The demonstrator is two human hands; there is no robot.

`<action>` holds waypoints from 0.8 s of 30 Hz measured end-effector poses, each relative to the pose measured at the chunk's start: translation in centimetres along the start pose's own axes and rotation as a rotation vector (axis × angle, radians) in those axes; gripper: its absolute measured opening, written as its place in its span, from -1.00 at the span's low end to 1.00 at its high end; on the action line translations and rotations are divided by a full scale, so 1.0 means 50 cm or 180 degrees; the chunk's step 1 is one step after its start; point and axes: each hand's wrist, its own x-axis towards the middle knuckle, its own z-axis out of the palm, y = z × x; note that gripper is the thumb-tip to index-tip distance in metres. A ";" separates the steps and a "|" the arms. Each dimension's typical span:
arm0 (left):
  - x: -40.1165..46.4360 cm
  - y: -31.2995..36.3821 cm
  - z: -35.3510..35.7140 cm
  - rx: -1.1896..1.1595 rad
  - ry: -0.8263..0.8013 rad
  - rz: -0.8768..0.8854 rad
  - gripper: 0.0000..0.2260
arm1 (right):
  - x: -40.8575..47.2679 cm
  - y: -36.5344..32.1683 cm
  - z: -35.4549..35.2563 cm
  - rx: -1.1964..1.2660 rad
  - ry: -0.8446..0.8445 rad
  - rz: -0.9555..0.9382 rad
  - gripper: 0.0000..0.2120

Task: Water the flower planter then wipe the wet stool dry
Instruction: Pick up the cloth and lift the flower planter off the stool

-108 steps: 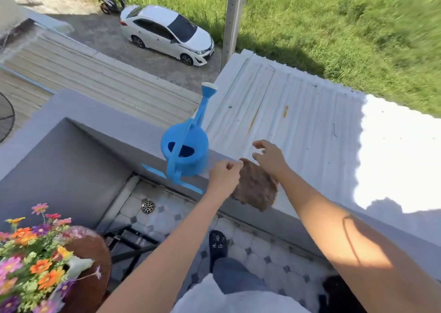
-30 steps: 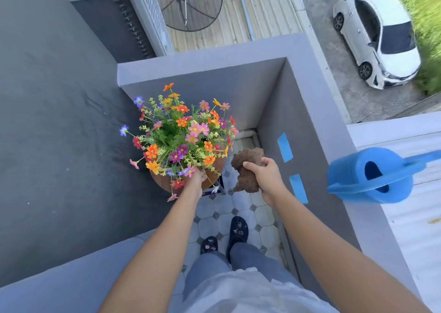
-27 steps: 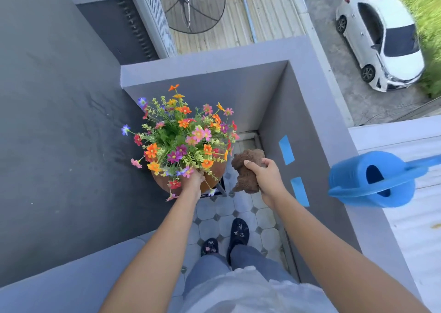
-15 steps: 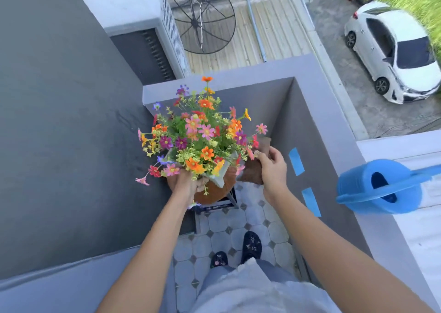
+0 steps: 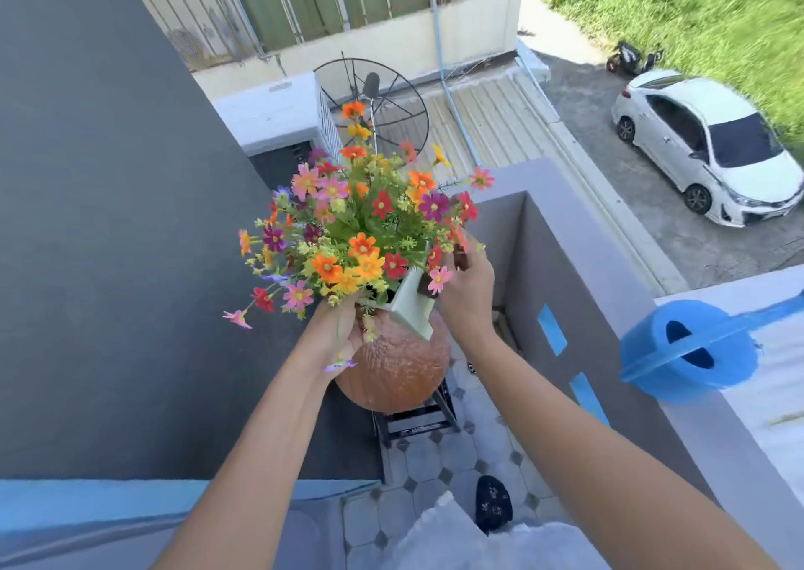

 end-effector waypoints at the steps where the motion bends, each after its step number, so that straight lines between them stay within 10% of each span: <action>1: -0.003 0.008 0.001 -0.0003 0.0053 0.0063 -0.81 | -0.022 -0.011 0.003 -0.0009 -0.0072 -0.0132 -0.78; 7: -0.016 0.046 -0.003 -0.0161 0.0065 0.0376 -0.80 | -0.143 -0.013 0.004 -0.0345 -0.0668 -0.0683 -0.69; 12: -0.040 0.047 0.006 0.0067 -0.0049 0.0447 -0.82 | -0.066 -0.080 0.001 -0.0092 -0.0250 -0.0658 -0.90; 16: -0.073 0.044 0.028 -0.0075 -0.0171 0.0343 -0.83 | 0.049 -0.121 -0.012 -0.0251 0.0182 -0.0313 -0.54; 18: -0.084 0.044 0.038 -0.0102 -0.0282 0.0368 -0.75 | 0.073 -0.130 -0.020 -0.0377 0.0325 -0.0353 -0.67; 24: -0.069 0.061 0.046 -0.0421 -0.0095 0.0350 -0.80 | -0.031 -0.139 0.007 -0.0376 -0.0138 -0.0711 -0.71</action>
